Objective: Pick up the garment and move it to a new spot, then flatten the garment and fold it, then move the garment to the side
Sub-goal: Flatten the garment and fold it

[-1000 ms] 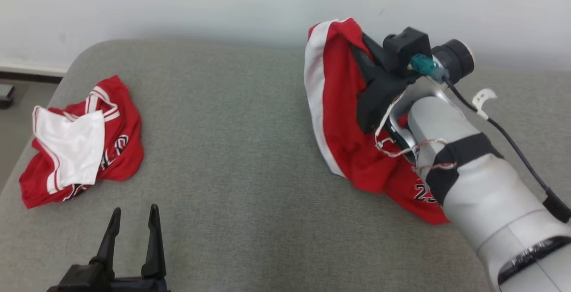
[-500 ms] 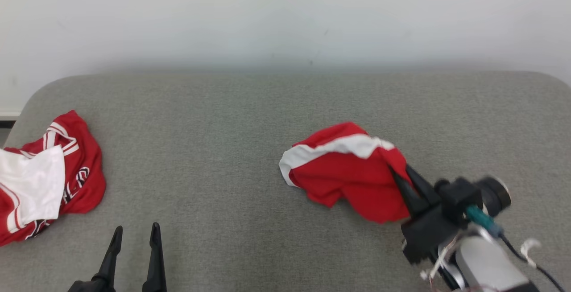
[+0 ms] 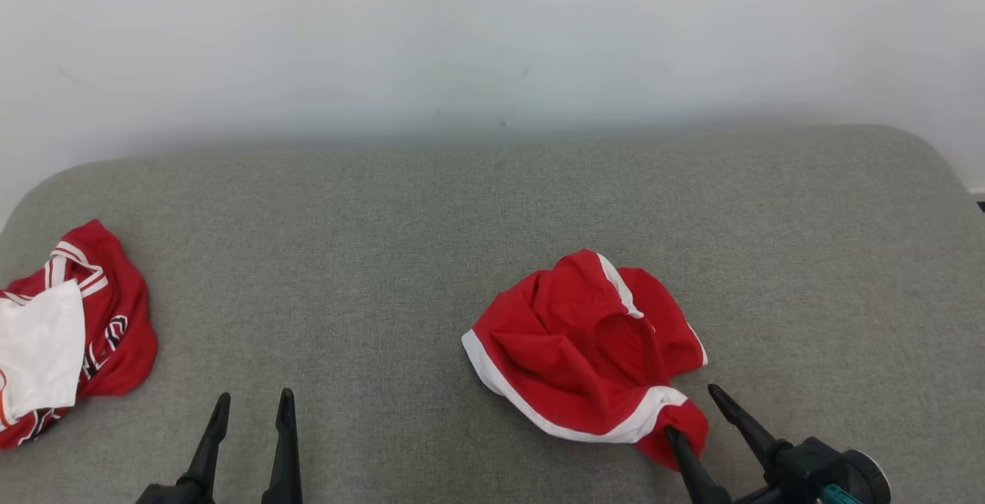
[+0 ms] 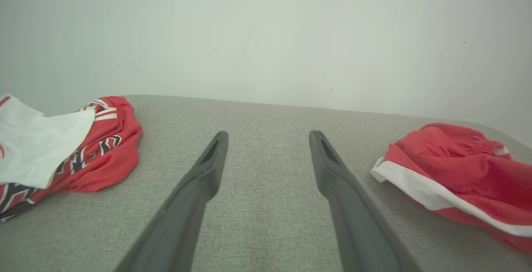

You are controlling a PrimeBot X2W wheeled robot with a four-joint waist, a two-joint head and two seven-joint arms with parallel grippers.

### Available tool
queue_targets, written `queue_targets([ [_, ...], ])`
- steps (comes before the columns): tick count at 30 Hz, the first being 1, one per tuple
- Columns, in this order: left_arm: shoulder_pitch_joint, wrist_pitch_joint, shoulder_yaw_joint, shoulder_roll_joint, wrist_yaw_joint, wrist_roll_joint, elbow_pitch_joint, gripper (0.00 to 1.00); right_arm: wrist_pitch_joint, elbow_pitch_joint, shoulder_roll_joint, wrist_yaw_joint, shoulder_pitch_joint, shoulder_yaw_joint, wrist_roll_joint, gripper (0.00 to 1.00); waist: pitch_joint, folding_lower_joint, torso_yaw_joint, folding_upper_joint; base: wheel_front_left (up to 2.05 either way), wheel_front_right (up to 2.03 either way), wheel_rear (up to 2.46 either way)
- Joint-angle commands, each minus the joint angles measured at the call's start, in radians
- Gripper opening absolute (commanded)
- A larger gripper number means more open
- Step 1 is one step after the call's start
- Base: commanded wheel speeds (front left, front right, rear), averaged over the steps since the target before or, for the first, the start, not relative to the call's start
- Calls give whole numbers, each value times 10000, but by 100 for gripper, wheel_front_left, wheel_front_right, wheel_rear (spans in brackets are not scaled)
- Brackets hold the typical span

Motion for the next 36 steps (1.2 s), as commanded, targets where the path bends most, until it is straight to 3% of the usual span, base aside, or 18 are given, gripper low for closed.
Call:
queue_targets([
  [1,109,-36,2,29,14,-100,22,100,-4,-193,19,-22,123,-70,32,100,-26,1,-14,1,0,0,0],
  [12,169,-36,-20,68,14,-141,43,100,-7,-2712,-634,-22,903,157,692,100,-126,1,86,1,0,0,0],
  [15,198,-36,2,55,14,-149,16,100,144,-2776,-791,-22,669,51,631,100,-160,1,165,1,0,0,0],
  [27,172,-34,-67,14,14,-135,60,100,1057,-966,-425,-22,-1237,-434,-24,100,-263,1,548,1,0,0,0],
  [36,-73,-36,-263,-9,14,-124,74,100,1243,1680,44,-22,-3313,-206,34,100,-90,1,1050,1,0,0,0],
])
